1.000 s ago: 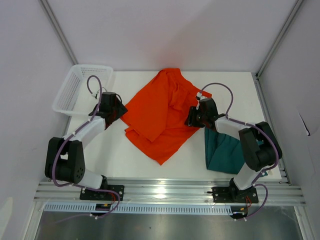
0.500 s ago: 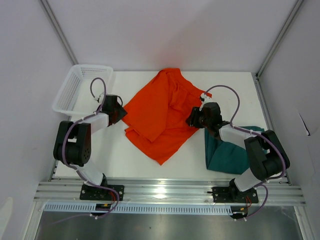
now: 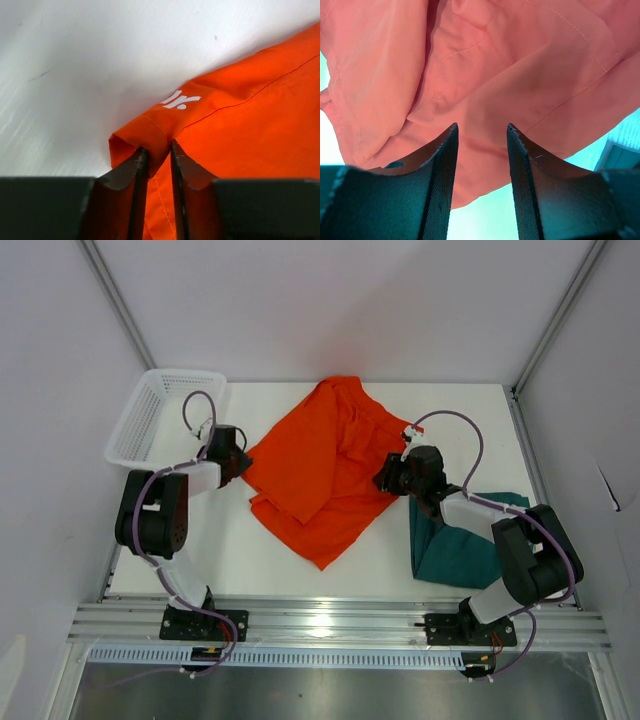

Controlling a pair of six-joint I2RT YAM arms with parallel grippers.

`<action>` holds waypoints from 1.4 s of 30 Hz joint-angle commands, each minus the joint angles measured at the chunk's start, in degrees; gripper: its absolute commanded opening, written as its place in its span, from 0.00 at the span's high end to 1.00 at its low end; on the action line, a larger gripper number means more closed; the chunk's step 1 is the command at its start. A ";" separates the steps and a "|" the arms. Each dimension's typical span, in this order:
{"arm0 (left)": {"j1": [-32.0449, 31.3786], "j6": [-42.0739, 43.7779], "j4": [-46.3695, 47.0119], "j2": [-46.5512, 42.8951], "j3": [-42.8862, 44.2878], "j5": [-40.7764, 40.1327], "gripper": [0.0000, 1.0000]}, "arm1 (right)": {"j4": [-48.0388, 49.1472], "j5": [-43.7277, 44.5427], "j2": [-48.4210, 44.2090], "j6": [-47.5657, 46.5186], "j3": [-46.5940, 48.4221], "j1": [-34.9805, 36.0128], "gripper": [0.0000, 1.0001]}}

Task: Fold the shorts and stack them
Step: Flatten the shorts out

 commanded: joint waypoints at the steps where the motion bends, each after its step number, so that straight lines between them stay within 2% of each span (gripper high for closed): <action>1: 0.62 0.26 3.59 1.34 2.97 0.23 0.76 | 2.22 2.34 -2.18 0.09 -0.03 -0.26 0.54; 3: 0.97 0.00 4.29 1.78 3.23 0.75 0.97 | 2.13 2.79 -2.62 0.35 0.40 -1.39 0.55; 4: 1.14 -0.52 4.12 2.13 3.59 1.19 1.00 | 1.00 3.14 -3.15 0.61 0.75 -1.93 0.55; 9: 3.42 -1.85 4.21 1.69 4.64 3.83 1.00 | -4.18 4.81 -3.33 3.34 3.92 -5.71 0.58; 13: 5.79 -3.07 3.95 -0.41 5.08 6.46 1.00 | -8.92 7.09 -1.66 5.53 7.68 -8.25 0.55; 17: 8.00 -5.01 3.86 -3.49 5.08 10.23 1.00 | -11.22 8.24 3.25 7.82 12.08 -11.32 0.54; 23: 9.23 -6.94 4.30 -4.55 7.10 11.56 1.00 | -16.65 7.45 10.81 10.02 20.08 -15.11 0.48; 33: 12.04 -8.61 3.95 -0.69 15.89 12.89 1.00 | -12.99 3.76 19.96 6.77 28.71 -18.28 0.47; 40: 14.68 -8.62 3.95 3.27 19.93 13.06 1.00 | -12.10 -0.81 26.46 4.22 35.29 -18.72 0.53; 42: 15.03 -8.09 3.60 4.84 21.68 12.89 1.00 | -12.89 -1.26 28.57 4.40 37.49 -18.63 0.62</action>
